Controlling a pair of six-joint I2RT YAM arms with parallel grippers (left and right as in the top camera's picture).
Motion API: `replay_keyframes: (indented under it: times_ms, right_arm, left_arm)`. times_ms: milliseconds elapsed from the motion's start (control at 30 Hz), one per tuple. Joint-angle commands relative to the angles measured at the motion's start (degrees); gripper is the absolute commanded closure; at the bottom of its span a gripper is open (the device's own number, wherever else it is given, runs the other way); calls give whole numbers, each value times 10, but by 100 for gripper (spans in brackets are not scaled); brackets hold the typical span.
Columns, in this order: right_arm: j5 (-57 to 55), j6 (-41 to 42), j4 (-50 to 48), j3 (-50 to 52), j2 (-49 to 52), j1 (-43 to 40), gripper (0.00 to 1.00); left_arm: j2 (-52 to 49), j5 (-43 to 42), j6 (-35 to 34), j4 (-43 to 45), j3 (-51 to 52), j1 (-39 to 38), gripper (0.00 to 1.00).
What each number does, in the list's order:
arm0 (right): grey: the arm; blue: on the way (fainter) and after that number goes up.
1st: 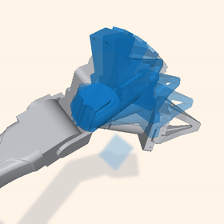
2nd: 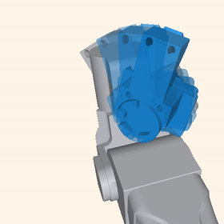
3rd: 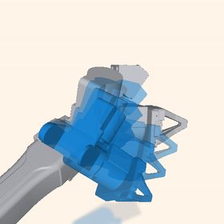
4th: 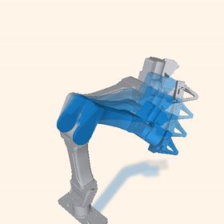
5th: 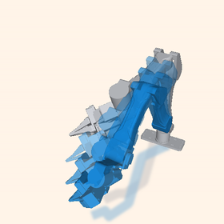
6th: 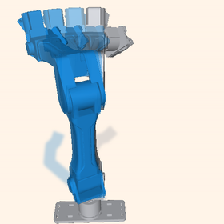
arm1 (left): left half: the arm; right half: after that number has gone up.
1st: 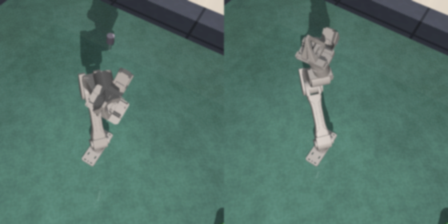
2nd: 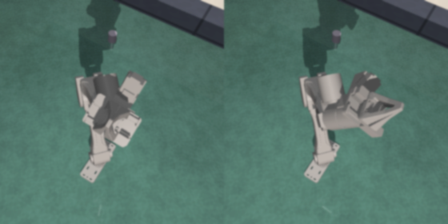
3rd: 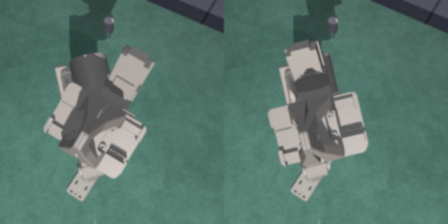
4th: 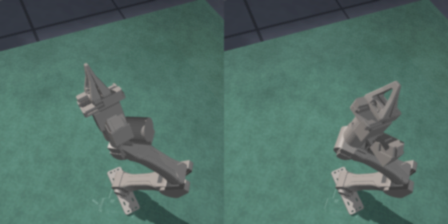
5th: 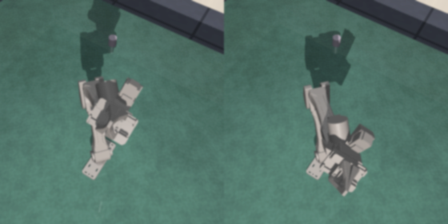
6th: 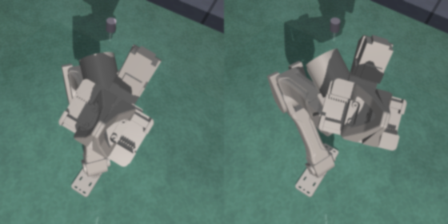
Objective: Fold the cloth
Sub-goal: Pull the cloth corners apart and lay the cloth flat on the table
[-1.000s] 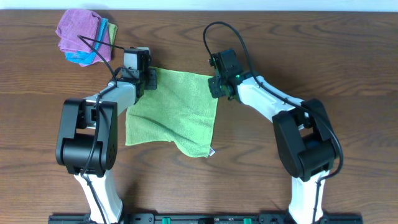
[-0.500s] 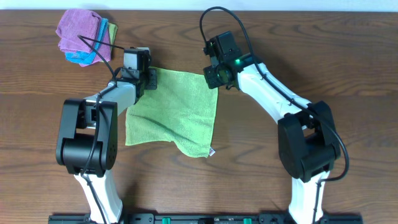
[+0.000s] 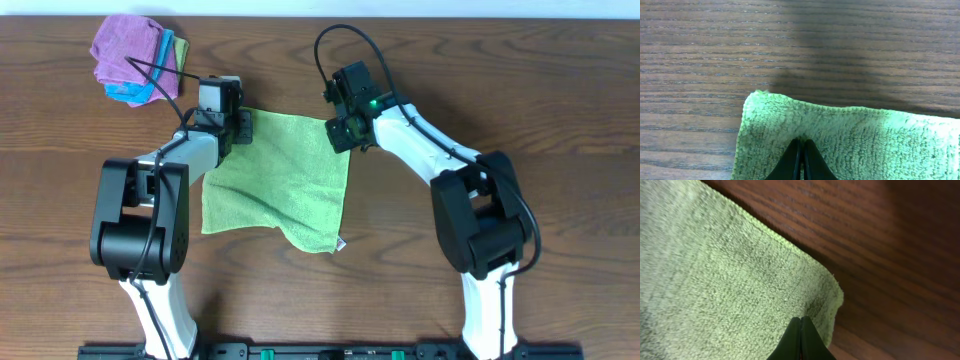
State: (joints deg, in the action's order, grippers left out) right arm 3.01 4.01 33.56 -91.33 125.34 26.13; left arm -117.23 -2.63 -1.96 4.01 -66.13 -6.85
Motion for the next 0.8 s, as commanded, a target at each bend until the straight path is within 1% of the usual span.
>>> replay_keyframes:
  times_ms: [0, 200, 333, 533, 667, 767]
  right_arm:
    - [-9, -9, 1, -4, 16, 4, 99]
    - [-19, -7, 6, -4, 41, 0, 98]
    - [-64, -2, 17, -4, 49, -13, 99]
    - [-80, -3, 28, -4, 49, -60, 98]
    - [-80, -27, 28, -4, 49, -92, 98]
    - [-80, -46, 23, -4, 49, -116, 98]
  left_arm:
    - [-21, -12, -9, -7, 11, 2, 95]
    - [-21, -24, -9, -8, 11, -3, 94]
    - [-21, -23, -9, -10, 11, -13, 94]
    - [-21, -21, -28, -3, 11, -56, 94]
    - [-21, -12, -41, 2, 11, -86, 94]
    - [-21, -12, -44, 27, 11, -112, 94]
